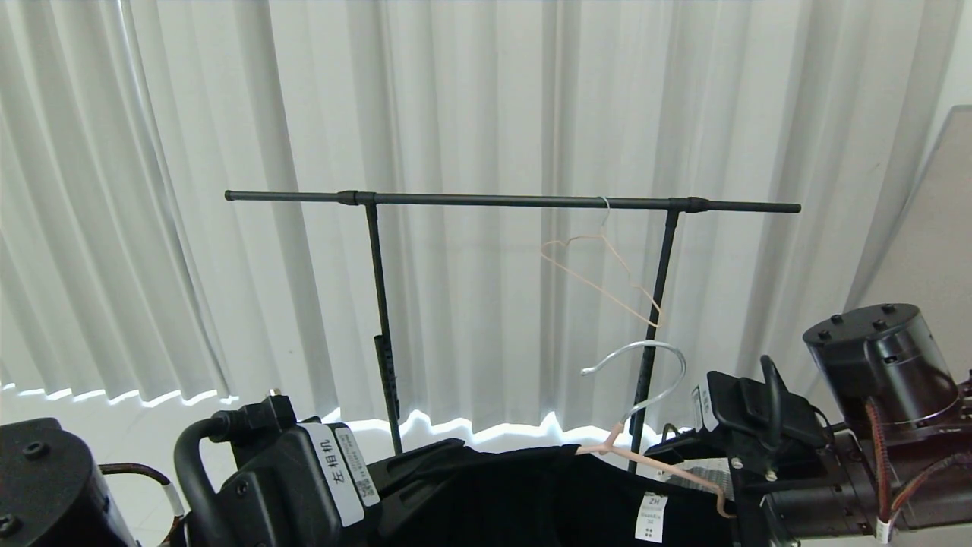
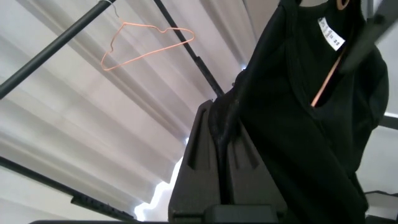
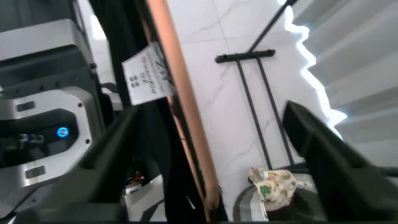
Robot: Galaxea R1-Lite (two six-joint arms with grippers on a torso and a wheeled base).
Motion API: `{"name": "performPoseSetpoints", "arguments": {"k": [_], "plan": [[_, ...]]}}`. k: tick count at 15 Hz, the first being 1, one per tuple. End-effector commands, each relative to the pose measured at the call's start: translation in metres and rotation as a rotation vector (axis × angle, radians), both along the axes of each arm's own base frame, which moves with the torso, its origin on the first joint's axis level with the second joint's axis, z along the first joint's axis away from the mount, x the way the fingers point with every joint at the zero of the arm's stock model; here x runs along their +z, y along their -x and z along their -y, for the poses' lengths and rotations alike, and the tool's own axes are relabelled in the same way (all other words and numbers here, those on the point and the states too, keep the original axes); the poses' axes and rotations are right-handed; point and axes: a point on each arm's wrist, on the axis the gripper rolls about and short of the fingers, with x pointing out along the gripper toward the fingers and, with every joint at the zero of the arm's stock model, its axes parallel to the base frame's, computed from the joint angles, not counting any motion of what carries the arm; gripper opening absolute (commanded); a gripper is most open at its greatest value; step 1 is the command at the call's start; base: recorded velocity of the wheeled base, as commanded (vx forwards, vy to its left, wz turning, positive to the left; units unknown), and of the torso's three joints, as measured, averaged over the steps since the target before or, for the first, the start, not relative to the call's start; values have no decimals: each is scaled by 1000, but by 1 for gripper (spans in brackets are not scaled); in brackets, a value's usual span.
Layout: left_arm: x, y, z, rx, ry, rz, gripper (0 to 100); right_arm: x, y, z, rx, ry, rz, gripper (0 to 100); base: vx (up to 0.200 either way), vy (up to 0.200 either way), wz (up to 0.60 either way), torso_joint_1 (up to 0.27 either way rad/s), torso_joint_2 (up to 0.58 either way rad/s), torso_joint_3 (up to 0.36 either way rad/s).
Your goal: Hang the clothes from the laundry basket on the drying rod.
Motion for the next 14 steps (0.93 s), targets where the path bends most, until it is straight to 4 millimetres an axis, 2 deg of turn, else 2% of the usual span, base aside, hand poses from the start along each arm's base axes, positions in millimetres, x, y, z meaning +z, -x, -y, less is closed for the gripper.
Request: {"name": "performPoseSetpoints", "arguments": {"k": [1,9,10,14], "plan": [[0,0,0,0,1,0,0,0,0,0,-17,13,12,0,0,0,0,0,0,0],[-1,3,2,-17,-3,0,0,2,-8,-6,-34,-30,76,0,0,0,0,0,0,0],[-1,3,2,-14,-4,1,100,3,-8,-6,-35,-36,81,0,0,0,0,0,0,0],[-2,3,0,-4,-6,-2,100,9,-7,-3,-45,-54,102,0,0,0,0,0,0,0]]}}
